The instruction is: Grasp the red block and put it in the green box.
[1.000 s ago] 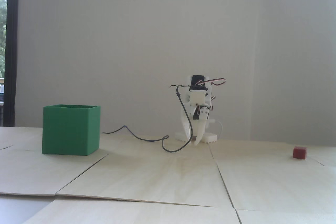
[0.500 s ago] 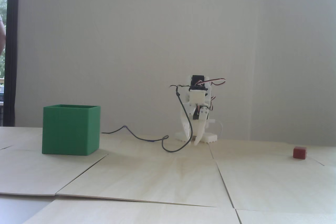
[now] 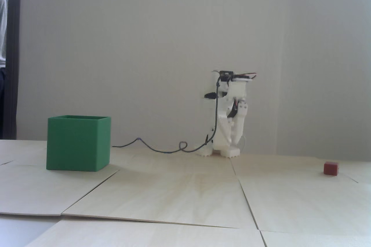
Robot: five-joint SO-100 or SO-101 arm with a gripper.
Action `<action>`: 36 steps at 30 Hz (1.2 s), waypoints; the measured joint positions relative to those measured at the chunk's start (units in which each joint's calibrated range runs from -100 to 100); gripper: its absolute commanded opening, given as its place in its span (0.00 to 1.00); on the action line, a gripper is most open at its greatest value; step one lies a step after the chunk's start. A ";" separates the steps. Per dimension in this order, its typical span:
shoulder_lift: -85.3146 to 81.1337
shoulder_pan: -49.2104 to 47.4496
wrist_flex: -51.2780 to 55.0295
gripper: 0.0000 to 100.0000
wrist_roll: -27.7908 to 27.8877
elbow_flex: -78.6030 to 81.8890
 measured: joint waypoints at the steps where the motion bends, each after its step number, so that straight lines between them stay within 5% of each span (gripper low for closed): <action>1: 3.99 -0.76 -0.75 0.05 -0.05 -3.76; 9: 29.06 -6.95 3.33 0.21 -0.10 -31.87; 26: 57.95 -16.51 -3.66 0.21 -0.10 -46.55; 36: 73.89 -22.85 3.41 0.21 -0.15 -65.26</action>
